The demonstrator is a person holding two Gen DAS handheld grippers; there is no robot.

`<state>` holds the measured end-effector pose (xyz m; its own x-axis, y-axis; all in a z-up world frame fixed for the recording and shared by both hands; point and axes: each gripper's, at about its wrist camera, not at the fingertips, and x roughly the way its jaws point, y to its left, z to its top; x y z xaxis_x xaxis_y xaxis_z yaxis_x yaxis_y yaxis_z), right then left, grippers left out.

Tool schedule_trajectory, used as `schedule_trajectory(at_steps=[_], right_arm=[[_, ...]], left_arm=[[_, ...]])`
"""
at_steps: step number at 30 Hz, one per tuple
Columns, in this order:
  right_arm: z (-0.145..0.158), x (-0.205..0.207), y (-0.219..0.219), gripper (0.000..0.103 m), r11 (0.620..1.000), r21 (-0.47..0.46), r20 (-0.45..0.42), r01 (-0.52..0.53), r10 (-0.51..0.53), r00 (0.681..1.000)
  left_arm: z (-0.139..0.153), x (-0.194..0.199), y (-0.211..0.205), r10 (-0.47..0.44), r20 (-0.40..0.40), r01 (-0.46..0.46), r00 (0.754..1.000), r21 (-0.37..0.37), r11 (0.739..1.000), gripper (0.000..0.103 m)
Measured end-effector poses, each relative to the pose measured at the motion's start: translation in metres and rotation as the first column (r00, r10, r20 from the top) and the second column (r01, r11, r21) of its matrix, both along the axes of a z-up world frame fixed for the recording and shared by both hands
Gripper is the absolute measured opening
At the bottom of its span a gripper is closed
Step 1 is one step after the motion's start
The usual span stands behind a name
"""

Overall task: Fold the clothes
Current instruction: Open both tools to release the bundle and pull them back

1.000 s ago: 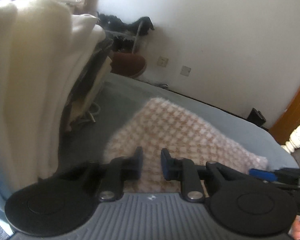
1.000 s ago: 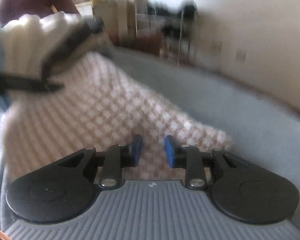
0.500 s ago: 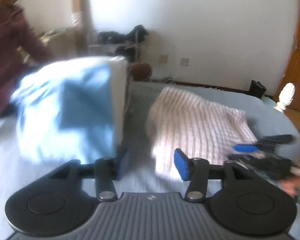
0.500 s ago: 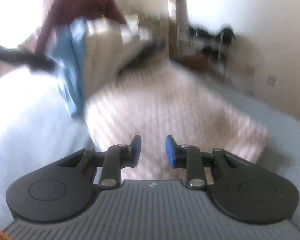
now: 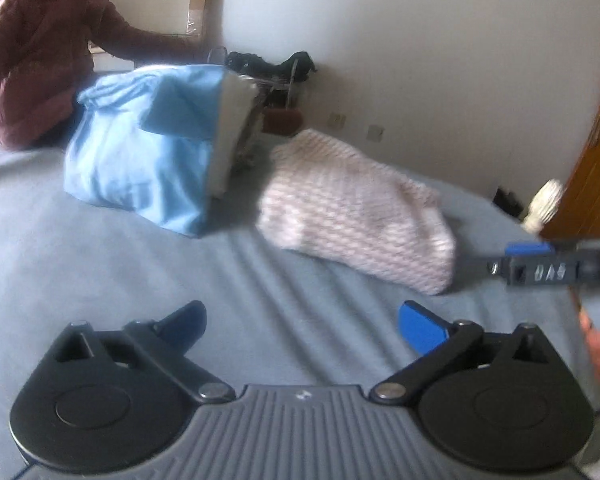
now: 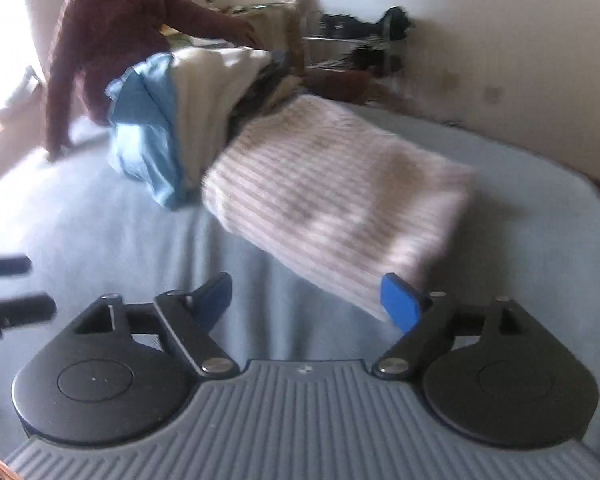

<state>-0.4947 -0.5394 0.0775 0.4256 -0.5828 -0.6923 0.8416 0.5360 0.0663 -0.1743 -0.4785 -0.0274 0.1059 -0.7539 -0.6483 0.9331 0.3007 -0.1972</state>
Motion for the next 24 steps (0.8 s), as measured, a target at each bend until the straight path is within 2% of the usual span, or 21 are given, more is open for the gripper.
schedule_trajectory(at_steps=[2, 4, 9, 12, 14, 17, 20, 24], right_arm=[[0.007, -0.009, 0.010, 0.087, 0.998, -0.001, -0.053, 0.068, -0.068, 0.996], [0.011, -0.021, 0.019, 0.092, 0.990, -0.035, -0.065, 0.137, -0.139, 0.988], [0.011, -0.034, 0.025, 0.093, 0.974, -0.064, -0.084, 0.219, -0.224, 0.971], [0.012, -0.035, 0.027, 0.094, 0.968, -0.087, -0.101, 0.236, -0.244, 0.965], [0.013, -0.035, 0.029, 0.099, 0.966, -0.103, -0.098, 0.235, -0.245, 0.964], [0.009, -0.029, 0.030, 0.102, 0.975, -0.096, -0.111, 0.199, -0.209, 0.972], [0.004, -0.024, 0.031, 0.102, 0.982, -0.086, -0.141, 0.167, -0.178, 0.974], [0.002, -0.026, 0.027, 0.102, 0.980, -0.075, -0.156, 0.186, -0.196, 0.968]], left_arm=[[0.001, -0.016, -0.004, -0.017, -0.011, 0.018, 1.000, 0.014, 1.000, 0.103], [0.002, -0.031, -0.007, -0.014, 0.006, 0.014, 1.000, 0.021, 1.000, 0.103], [0.006, -0.057, 0.000, 0.001, 0.076, -0.005, 0.997, 0.055, 0.998, 0.103], [0.004, -0.060, 0.005, 0.035, 0.087, -0.044, 0.996, 0.098, 0.994, 0.103], [0.002, -0.058, 0.008, 0.071, 0.070, -0.079, 0.995, 0.116, 0.990, 0.103], [-0.002, -0.056, 0.013, 0.124, 0.052, -0.130, 0.991, 0.122, 0.984, 0.103], [-0.005, -0.056, 0.014, 0.141, 0.033, -0.144, 0.989, 0.134, 0.980, 0.103], [-0.009, -0.063, 0.007, 0.139, 0.046, -0.145, 0.989, 0.168, 0.975, 0.103]])
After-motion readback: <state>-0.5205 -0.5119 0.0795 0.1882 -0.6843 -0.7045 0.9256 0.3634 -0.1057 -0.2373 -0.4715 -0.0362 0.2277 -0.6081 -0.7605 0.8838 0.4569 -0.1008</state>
